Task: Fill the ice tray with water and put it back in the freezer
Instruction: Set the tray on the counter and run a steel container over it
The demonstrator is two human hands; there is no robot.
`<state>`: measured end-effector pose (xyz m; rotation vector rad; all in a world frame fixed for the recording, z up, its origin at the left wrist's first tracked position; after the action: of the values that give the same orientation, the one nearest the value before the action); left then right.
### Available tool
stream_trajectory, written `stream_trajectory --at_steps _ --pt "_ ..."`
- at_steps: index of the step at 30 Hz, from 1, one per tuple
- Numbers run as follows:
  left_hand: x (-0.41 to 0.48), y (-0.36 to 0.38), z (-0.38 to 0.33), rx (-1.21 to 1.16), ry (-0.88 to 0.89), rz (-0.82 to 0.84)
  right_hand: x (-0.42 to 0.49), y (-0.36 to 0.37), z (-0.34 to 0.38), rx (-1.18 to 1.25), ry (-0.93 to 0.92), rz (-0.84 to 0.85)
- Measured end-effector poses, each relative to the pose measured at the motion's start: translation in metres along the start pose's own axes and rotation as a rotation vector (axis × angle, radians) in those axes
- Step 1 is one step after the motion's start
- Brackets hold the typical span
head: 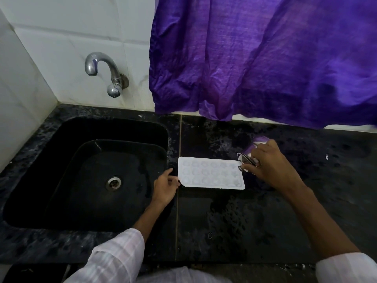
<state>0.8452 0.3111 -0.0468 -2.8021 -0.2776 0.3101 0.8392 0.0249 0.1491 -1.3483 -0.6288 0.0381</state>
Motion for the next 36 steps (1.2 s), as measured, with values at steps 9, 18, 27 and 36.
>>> stream_trajectory --at_steps 9,18,27,36 --pt "0.001 0.001 0.000 -0.005 -0.004 0.004 -0.002 0.004 -0.004 0.004 0.023 0.010" --pt "0.005 0.003 0.001 0.009 -0.009 -0.005 -0.002 0.016 -0.005 0.020 0.010 0.081" --pt "0.005 0.001 0.003 -0.014 -0.028 -0.023 -0.001 0.024 0.014 0.083 -0.009 0.067" --pt "0.003 -0.003 -0.006 -0.040 -0.042 -0.053 0.007 0.037 0.020 0.077 -0.038 0.062"
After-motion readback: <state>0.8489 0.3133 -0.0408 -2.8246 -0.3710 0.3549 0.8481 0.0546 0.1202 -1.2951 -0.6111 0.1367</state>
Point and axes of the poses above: each hand's wrist, its own x-axis towards the middle knuckle, its own y-axis out of the palm, z = x × y, the point moved 4 cm from there along x, towards the middle knuckle, and after that the axes turned 6 degrees about -z, right-handed, at the moved point
